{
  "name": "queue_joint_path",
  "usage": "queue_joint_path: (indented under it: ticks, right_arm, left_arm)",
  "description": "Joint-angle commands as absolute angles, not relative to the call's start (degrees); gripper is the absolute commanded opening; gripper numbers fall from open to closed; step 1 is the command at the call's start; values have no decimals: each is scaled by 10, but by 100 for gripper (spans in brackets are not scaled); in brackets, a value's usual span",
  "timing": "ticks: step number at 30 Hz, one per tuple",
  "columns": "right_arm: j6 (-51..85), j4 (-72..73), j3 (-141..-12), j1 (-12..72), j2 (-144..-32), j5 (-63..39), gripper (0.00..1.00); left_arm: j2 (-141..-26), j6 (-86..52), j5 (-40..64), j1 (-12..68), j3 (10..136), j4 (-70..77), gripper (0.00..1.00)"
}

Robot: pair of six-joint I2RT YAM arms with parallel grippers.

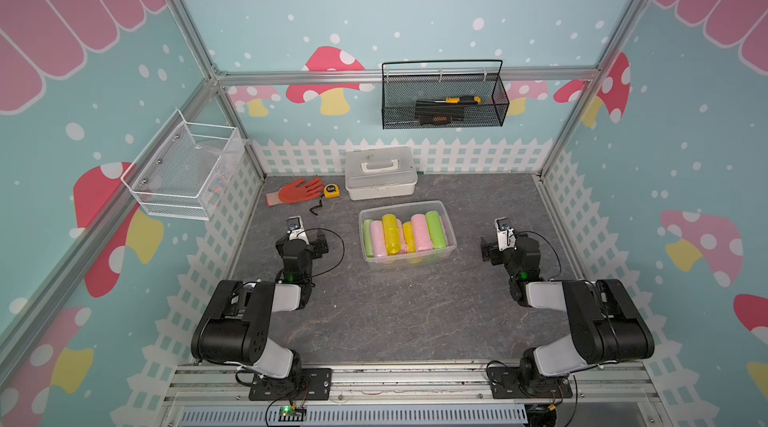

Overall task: Put the roll of trash bags into the storage box
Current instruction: Reset both arms

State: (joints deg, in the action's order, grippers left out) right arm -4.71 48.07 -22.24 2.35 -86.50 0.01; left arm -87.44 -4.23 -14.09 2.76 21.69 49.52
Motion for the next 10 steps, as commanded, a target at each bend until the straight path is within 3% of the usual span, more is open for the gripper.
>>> queue_joint_path:
  ticks: [1,10]
  right_arm:
    - [-52,495,-217,25,-868,-4,99]
    - [-52,493,-218,26,-867,-5,98]
  left_arm:
    - [-876,-34,-134,27,228,496,99]
    - [-876,-34,-134,28,228,496,99]
